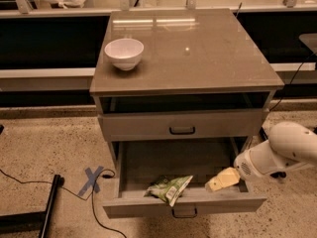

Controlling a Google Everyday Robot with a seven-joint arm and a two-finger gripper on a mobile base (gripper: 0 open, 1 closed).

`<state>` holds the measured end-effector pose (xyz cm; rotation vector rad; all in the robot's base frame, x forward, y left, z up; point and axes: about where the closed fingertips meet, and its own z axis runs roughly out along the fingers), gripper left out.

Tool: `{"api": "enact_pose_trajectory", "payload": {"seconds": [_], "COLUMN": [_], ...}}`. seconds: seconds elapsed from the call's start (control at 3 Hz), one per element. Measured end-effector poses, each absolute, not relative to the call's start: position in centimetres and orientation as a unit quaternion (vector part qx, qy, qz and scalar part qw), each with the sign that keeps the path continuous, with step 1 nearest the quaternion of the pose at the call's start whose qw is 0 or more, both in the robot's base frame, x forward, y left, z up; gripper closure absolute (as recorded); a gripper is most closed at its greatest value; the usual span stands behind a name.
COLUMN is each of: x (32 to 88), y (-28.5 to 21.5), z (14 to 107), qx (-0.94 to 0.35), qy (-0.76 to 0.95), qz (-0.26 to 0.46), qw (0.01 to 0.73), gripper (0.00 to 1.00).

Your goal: Pick green jalapeno chip bag from middle drawer and place on counter

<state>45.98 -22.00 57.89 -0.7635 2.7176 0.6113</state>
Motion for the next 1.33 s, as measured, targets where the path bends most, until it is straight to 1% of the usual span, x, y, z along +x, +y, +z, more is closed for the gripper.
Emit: {"api": "enact_pose_trajectory", "payload": {"seconds": [0.33,0.67,1.33], "x": [47.4,48.8,50.1], "y": [-22.5,-22.5,-18.6], "z": [54.8,50.8,44.9], "qx": [-0.222,-0.184,-0.141], "qy": [0.942,0.953,0.961], "qz": [0.205,0.201,0.218], "qw": [0.145,0.135,0.095], "gripper": [0.00,0.00,0.00]}}
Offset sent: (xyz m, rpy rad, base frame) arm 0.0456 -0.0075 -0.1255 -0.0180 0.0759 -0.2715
